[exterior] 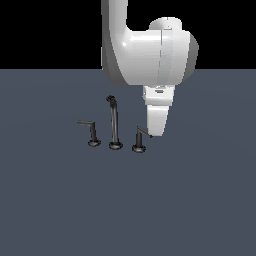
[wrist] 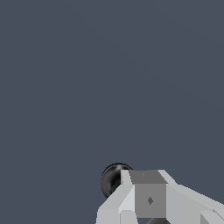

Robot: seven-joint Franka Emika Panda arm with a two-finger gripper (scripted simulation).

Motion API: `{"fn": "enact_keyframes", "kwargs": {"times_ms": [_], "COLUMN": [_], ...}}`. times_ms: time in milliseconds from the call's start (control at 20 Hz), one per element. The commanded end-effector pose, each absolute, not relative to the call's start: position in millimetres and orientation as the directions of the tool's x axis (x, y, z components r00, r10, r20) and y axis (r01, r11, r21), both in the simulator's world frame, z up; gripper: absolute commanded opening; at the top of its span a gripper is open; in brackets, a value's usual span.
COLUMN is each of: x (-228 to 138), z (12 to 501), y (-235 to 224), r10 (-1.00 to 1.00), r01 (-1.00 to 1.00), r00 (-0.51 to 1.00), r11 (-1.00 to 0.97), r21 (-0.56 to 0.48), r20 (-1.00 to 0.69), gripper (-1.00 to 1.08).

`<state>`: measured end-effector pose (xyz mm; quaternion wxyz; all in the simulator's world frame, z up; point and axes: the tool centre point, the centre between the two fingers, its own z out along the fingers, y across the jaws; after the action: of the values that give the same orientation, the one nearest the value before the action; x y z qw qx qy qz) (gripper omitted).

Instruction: Turn on the faucet by rotating a designated handle.

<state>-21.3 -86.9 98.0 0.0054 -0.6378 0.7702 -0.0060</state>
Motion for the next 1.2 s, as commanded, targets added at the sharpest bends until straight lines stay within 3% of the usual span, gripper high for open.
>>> {"fn": "enact_keyframes", "kwargs": {"times_ms": [0, 250, 750, 850, 1150], "x": [-35, -40, -59, -56, -45], "z": [98, 98, 98, 98, 98], "y": [-79, -84, -32, -56, -20], "r10": [-0.984, -0.981, -0.983, -0.976, -0.980], "r01": [-0.984, -0.981, -0.983, -0.976, -0.980], "r00": [-0.179, -0.193, -0.182, -0.216, -0.197], "r11": [0.180, 0.193, 0.182, 0.216, 0.197], "r21": [-0.003, -0.007, 0.000, -0.006, -0.003], "r20": [-0.001, 0.001, 0.000, 0.005, 0.002], "gripper": [-1.00, -1.00, -1.00, -1.00, -1.00]}}
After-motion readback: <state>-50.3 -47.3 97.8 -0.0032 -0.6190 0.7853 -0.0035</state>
